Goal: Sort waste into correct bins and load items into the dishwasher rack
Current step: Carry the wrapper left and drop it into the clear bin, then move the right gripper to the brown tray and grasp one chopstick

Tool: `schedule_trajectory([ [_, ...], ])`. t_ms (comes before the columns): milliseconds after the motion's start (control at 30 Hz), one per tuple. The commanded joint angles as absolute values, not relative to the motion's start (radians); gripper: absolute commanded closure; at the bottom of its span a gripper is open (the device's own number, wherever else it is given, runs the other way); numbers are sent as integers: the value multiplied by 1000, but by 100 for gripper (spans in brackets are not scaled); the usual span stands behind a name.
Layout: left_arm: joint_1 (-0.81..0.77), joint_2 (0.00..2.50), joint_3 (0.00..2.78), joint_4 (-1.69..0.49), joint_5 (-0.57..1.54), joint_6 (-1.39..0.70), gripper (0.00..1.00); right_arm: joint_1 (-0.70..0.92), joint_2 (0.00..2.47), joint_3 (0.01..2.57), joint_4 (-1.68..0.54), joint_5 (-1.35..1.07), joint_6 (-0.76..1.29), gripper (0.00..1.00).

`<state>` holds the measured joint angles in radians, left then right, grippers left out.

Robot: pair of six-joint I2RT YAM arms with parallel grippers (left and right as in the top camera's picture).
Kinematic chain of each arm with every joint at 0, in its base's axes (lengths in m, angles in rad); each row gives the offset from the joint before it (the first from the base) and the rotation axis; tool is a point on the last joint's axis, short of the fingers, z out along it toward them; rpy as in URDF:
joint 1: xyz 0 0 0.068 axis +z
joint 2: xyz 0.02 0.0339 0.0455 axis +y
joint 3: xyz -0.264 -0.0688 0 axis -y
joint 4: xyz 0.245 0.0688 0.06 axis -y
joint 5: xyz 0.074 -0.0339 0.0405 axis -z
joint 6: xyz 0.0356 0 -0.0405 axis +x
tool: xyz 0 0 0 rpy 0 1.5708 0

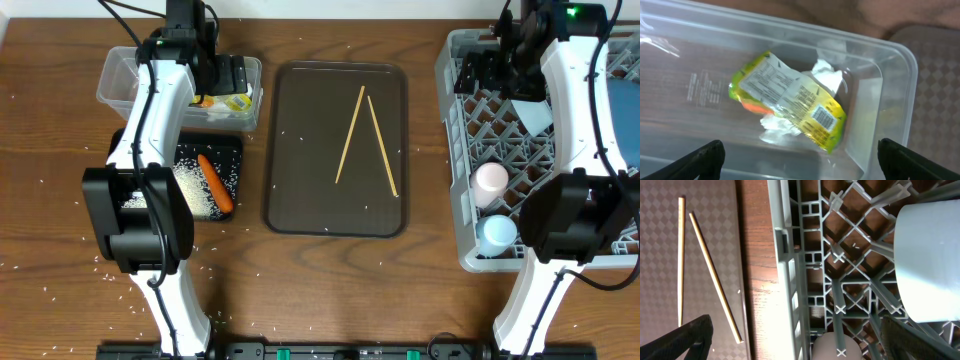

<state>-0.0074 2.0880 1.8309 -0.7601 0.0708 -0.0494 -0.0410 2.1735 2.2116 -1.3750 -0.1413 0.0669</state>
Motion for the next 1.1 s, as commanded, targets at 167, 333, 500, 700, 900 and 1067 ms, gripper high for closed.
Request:
schedule_trajectory([
  [167,-8,2046,1830,-820,113,-59,2,-10,2153,2224,-1348,-299,54,1],
  [333,-22,1931,1830,-875,176,-59,2,74,2158,2224,-1293,-347,54,1],
  [500,-55,1839,1830,-927,176,-59,2,203,2195,2224,-1217,-267,118,2],
  [700,-76,1824,1830,-955,176,-58,2,326,2283,2224,-1192,-109,195,14],
  [900,-76,1824,1830,-965,175,-58,2,368,2376,2224,-1243,-108,194,29],
  [1067,-76,1824,1830,-965,175,-58,2,370,2430,2224,-1303,-104,194,45],
])
